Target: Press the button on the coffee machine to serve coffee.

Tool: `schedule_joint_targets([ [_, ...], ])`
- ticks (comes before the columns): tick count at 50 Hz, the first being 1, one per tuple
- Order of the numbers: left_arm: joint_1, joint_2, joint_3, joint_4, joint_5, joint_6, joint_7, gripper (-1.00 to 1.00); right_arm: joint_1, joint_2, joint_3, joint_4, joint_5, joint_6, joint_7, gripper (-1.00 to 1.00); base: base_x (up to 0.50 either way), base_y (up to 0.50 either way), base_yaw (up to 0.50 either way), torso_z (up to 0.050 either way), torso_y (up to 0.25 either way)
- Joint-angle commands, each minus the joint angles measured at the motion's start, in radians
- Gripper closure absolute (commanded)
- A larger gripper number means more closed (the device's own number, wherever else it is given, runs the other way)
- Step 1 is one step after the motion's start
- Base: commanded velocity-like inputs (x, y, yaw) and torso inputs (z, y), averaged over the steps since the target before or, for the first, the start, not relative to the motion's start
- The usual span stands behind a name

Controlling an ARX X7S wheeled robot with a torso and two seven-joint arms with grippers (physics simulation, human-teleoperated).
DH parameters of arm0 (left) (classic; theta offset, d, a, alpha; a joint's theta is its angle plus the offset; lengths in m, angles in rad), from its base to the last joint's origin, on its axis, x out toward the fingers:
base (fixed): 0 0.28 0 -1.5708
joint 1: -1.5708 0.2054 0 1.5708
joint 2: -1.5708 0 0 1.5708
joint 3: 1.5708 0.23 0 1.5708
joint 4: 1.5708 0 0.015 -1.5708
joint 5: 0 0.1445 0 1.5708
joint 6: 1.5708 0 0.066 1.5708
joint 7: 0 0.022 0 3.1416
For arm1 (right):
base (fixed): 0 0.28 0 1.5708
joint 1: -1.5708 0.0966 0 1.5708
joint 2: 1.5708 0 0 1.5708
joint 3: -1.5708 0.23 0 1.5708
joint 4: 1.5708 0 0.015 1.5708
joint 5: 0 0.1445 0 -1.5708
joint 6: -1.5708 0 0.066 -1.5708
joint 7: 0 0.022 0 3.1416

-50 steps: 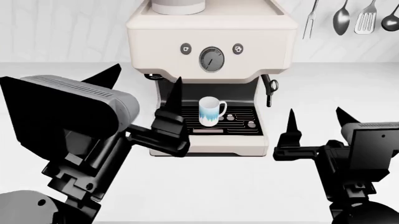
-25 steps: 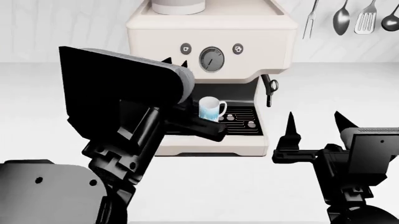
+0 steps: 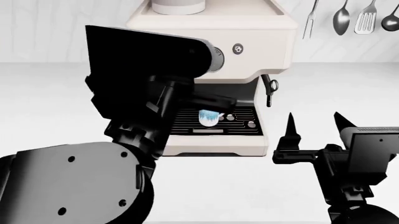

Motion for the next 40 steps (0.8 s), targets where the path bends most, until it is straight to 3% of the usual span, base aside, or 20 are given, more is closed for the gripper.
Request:
schedule_joint_targets([
  [1,0.003,-0.008,0.08,-0.033,0.106,0.037,0.05,1.0,0.011,0.008,-0.008,0.001,0.007,0.014,0.003,-1.0,0.0,0.0,0.0,0.0,0.0],
  [40,0.021,-0.046,0.195,-0.134,0.241,0.153,0.12,1.0,-0.021,0.009,-0.003,0.012,0.017,-0.011,0.011,-1.0,0.0,0.0,0.0,0.0,0.0],
])
